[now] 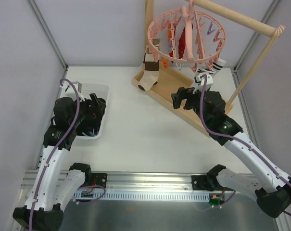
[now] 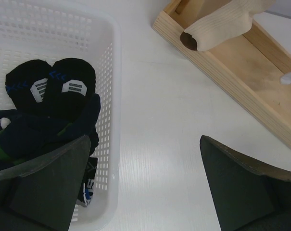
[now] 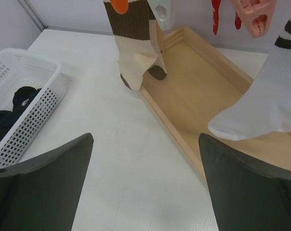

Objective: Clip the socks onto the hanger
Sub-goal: Open the clamp at the hanger.

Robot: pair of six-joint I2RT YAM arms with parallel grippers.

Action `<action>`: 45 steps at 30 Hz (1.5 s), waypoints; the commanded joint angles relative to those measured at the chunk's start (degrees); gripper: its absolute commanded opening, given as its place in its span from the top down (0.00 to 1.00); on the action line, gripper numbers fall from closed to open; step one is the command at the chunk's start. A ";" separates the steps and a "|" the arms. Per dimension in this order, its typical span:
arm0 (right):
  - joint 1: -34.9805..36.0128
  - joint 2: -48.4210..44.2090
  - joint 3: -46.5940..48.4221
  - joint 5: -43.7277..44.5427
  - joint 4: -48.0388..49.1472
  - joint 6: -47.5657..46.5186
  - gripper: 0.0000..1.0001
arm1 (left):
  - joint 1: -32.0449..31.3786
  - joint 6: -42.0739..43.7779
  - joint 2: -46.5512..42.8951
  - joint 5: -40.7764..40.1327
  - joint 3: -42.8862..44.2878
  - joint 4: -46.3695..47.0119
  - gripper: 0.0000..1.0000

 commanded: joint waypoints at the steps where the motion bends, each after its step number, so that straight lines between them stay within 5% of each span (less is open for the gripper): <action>1: 0.25 -1.96 1.40 1.49 0.37 0.63 0.03 | 0.41 -0.21 -2.33 -0.39 -0.10 1.19 0.01; 18: 1.21 -1.69 3.61 4.65 0.27 -3.94 0.02 | 0.42 0.49 -0.58 7.42 0.08 1.11 0.01; 26: 1.21 1.82 5.01 2.19 1.94 -3.59 0.04 | 0.42 -0.21 -0.75 -1.89 0.25 -0.91 0.01; 33: 1.04 4.02 9.31 9.13 5.79 -0.26 0.12 | 0.42 0.49 1.45 2.33 0.95 -1.18 0.01; 45: 1.13 12.28 15.73 8.77 12.48 -0.69 0.14 | 0.42 0.49 -1.10 3.56 1.04 -1.44 0.01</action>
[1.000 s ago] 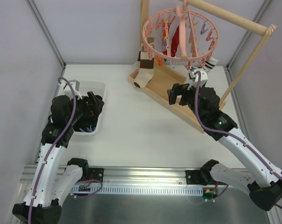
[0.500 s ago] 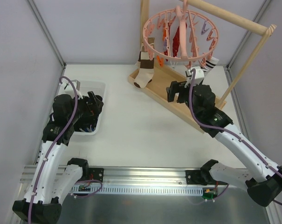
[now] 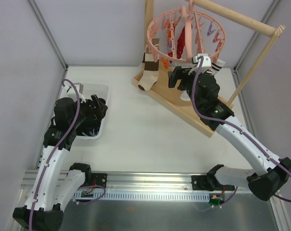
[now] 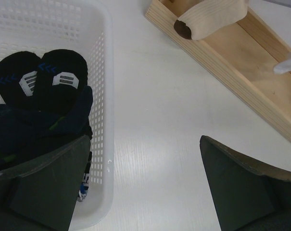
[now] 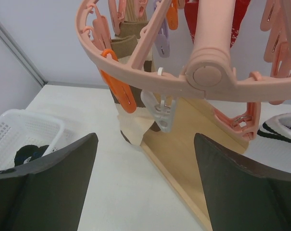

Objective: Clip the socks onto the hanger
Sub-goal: Open the clamp at the hanger.

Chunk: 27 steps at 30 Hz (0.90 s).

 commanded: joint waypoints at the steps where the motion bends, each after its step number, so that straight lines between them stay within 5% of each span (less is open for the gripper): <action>1: 0.16 1.13 3.05 2.38 5.08 -0.12 0.15 | 0.42 0.51 -1.45 0.89 1.26 0.09 0.01; 20: 0.16 5.80 6.14 5.63 6.93 -3.99 0.35 | 0.42 0.16 -3.30 0.45 1.09 0.08 0.01; 27: 0.08 6.41 6.23 6.86 7.54 -6.36 0.32 | 0.42 -0.01 -3.04 0.45 1.09 0.00 0.01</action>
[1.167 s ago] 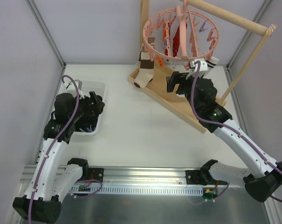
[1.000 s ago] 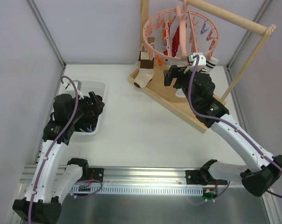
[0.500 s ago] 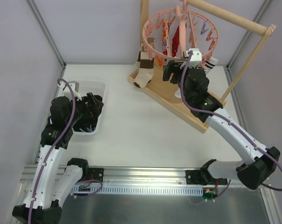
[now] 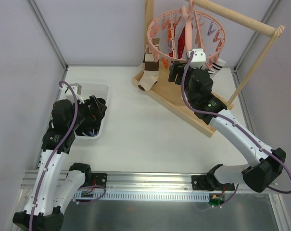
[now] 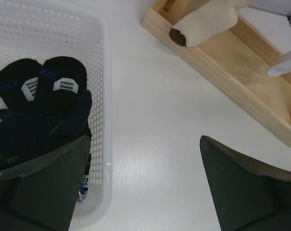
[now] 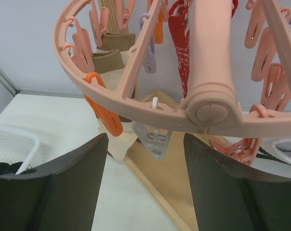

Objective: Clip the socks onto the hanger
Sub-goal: Open the clamp at the hanger.

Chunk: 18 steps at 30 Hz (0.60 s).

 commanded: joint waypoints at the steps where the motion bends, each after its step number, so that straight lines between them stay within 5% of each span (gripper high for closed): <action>1: 0.08 0.03 2.60 1.95 4.39 -2.39 0.32 | 0.42 0.01 -0.13 0.45 1.09 0.08 0.01; 15: -0.54 4.16 2.86 2.56 9.32 -5.20 0.33 | 0.42 0.10 0.49 0.28 1.09 0.09 0.01; 18: -0.63 4.69 3.12 2.91 10.02 -5.38 0.43 | 0.42 0.27 0.57 0.10 1.09 0.09 0.01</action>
